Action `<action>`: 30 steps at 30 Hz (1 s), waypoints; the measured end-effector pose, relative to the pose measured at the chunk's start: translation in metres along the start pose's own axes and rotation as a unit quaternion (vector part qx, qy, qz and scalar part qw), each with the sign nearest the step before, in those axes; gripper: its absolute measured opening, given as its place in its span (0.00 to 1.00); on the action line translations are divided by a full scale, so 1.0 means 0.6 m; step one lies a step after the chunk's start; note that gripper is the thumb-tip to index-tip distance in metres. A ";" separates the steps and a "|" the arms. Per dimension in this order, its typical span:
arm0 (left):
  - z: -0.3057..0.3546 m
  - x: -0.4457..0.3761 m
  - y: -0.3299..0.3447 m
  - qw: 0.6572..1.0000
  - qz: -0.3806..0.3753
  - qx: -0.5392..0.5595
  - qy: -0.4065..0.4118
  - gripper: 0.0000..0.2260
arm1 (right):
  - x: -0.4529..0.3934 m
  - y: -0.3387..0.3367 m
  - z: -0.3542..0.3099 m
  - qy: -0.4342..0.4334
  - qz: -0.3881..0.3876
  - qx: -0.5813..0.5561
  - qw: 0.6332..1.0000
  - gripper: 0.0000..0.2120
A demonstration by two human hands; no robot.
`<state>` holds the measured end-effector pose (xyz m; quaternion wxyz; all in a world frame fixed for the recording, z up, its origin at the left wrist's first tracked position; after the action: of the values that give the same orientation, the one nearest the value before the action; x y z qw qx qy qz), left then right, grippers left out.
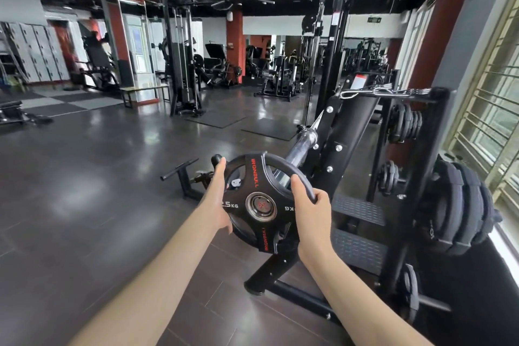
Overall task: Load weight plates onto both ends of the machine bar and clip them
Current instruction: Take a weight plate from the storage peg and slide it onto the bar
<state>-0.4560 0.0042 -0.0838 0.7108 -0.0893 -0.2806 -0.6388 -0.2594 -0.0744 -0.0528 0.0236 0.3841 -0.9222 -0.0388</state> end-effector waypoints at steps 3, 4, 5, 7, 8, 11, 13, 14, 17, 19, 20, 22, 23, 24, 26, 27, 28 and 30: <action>0.003 -0.012 -0.006 1.000 0.025 -0.005 0.006 0.43 | -0.009 0.002 0.000 0.007 -0.004 -0.011 1.000 0.31; 0.006 -0.008 -0.006 0.999 0.034 0.001 0.006 0.41 | -0.014 0.002 0.000 0.013 -0.004 -0.015 1.000 0.31; 0.010 -0.008 -0.003 0.999 0.040 0.012 0.007 0.37 | -0.021 0.002 0.000 0.016 -0.001 -0.020 1.000 0.31; 0.026 -0.011 0.014 0.999 0.024 0.019 0.030 0.35 | -0.038 0.003 0.002 0.018 0.001 -0.020 1.000 0.31; 0.033 -0.015 0.026 0.999 0.005 0.016 0.036 0.36 | -0.048 0.004 0.007 0.019 0.000 -0.015 1.000 0.32; 0.061 -0.038 0.049 0.999 -0.016 0.005 0.047 0.36 | -0.076 0.009 0.016 0.024 -0.011 -0.001 1.000 0.33; 0.075 -0.047 0.064 0.998 -0.019 -0.028 0.055 0.32 | -0.100 0.013 0.025 0.036 -0.013 0.009 0.999 0.34; 0.079 -0.053 0.075 0.998 -0.027 -0.033 0.052 0.32 | -0.111 0.015 0.028 0.040 -0.014 0.018 0.999 0.35; 0.098 -0.079 0.109 0.997 -0.031 -0.035 0.065 0.51 | -0.154 0.025 0.034 0.053 -0.027 0.044 0.997 0.35; 0.107 -0.109 0.133 0.996 -0.033 -0.052 0.066 0.55 | -0.186 0.036 0.036 0.063 -0.042 0.051 0.996 0.34; 0.112 -0.121 0.143 0.995 -0.035 -0.056 0.069 0.52 | -0.202 0.043 0.034 0.064 -0.049 0.050 0.995 0.33; 0.129 -0.137 0.164 0.994 -0.035 -0.054 0.083 0.46 | -0.241 0.056 0.027 0.059 -0.057 0.053 0.995 0.31; 0.136 -0.154 0.173 0.994 -0.034 -0.062 0.087 0.50 | -0.262 0.061 0.023 0.056 -0.058 0.056 0.995 0.30; 0.140 -0.165 0.183 0.992 -0.034 -0.081 0.090 0.57 | -0.283 0.066 0.021 0.052 -0.058 0.058 0.995 0.29; 0.146 -0.201 0.204 0.989 -0.044 -0.107 0.089 0.64 | -0.323 0.073 0.021 0.045 -0.061 0.066 0.995 0.29; 0.150 -0.233 0.212 0.988 -0.045 -0.114 0.091 0.63 | -0.340 0.077 0.020 0.045 -0.065 0.069 0.994 0.29; 0.157 -0.247 0.221 0.988 -0.043 -0.117 0.093 0.63 | -0.356 0.081 0.016 0.047 -0.071 0.068 0.994 0.28; 0.168 -0.258 0.242 0.988 -0.045 -0.117 0.092 0.65 | -0.391 0.092 0.014 0.054 -0.081 0.068 0.993 0.28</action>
<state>-0.3496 0.2105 -0.0464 0.6885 -0.1002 -0.1413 -0.7042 -0.1338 0.1312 -0.0596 0.0439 0.4602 -0.8857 0.0426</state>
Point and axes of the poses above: each hand's wrist, its own x-axis away from the middle knuckle, its own y-axis out of the palm, z = x × y, the point moved 10 cm from there along -x, towards the middle knuckle, and after that the axes turned 10 degrees about z, right-handed, at the moved point
